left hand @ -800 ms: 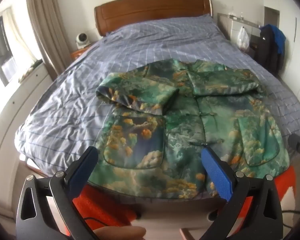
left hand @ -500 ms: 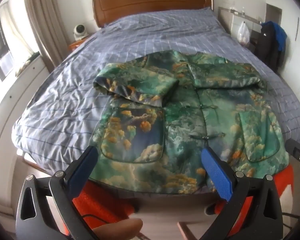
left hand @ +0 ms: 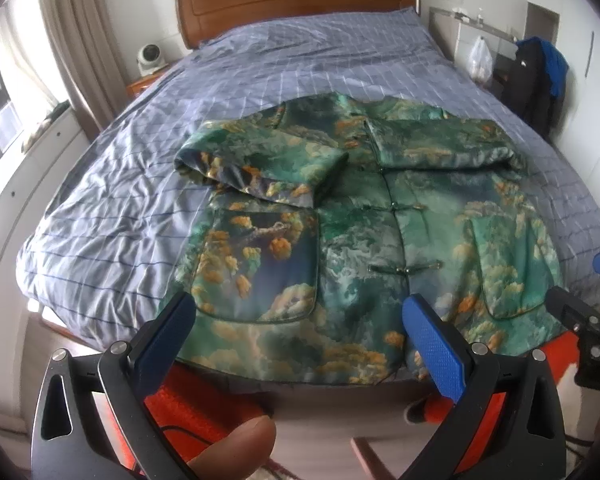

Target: Fold large clothes

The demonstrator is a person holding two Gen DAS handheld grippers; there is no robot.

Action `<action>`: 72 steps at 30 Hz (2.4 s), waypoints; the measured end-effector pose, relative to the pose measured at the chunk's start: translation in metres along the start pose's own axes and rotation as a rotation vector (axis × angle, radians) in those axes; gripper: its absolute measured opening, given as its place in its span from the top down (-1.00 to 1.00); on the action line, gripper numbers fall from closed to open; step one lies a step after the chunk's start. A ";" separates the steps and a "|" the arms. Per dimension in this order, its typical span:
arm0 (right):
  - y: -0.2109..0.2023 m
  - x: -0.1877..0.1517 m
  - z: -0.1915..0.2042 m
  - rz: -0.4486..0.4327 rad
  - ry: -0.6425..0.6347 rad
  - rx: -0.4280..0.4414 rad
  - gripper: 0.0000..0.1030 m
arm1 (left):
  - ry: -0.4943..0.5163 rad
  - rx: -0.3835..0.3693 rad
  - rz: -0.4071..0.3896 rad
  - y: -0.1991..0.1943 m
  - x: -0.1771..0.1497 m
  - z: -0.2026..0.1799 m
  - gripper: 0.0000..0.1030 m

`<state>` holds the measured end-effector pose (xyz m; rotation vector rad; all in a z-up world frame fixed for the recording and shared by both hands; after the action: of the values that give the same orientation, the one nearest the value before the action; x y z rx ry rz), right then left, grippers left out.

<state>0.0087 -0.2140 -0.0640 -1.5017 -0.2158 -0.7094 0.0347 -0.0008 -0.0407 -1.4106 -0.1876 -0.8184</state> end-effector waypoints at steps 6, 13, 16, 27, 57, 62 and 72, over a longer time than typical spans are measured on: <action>0.003 -0.002 0.002 -0.006 -0.004 0.004 -1.00 | -0.002 -0.001 0.009 0.001 -0.001 0.000 -1.00; -0.006 0.000 0.003 -0.057 0.001 0.064 -1.00 | -0.009 0.011 0.001 -0.002 -0.002 0.003 -1.00; -0.011 0.002 0.004 -0.088 0.003 0.073 -1.00 | -0.003 0.017 -0.004 -0.004 -0.002 0.003 -1.00; -0.018 -0.001 0.010 -0.135 -0.050 0.087 -1.00 | 0.005 0.006 0.015 -0.005 -0.003 0.000 -1.00; -0.006 -0.011 0.004 -0.041 -0.029 0.030 -1.00 | 0.013 0.012 0.024 -0.006 -0.008 -0.001 -1.00; -0.003 -0.010 0.001 -0.032 -0.024 0.009 -1.00 | 0.013 0.013 0.025 -0.006 -0.009 0.001 -1.00; 0.000 -0.011 0.004 -0.025 -0.034 0.000 -1.00 | 0.014 0.014 0.024 -0.006 -0.009 0.000 -1.00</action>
<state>0.0014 -0.2070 -0.0696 -1.5144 -0.2607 -0.7046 0.0245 0.0028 -0.0416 -1.3911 -0.1648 -0.8061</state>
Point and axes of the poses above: each gripper's, at about its wrist camera, not at the fingertips, and y roughly the way its jaws point, z to its left, x to its top, the point moved 3 cm from there along y, roughly the way its jaws point, and after that the axes turned 11 degrees about y, right-handed, at the moved point
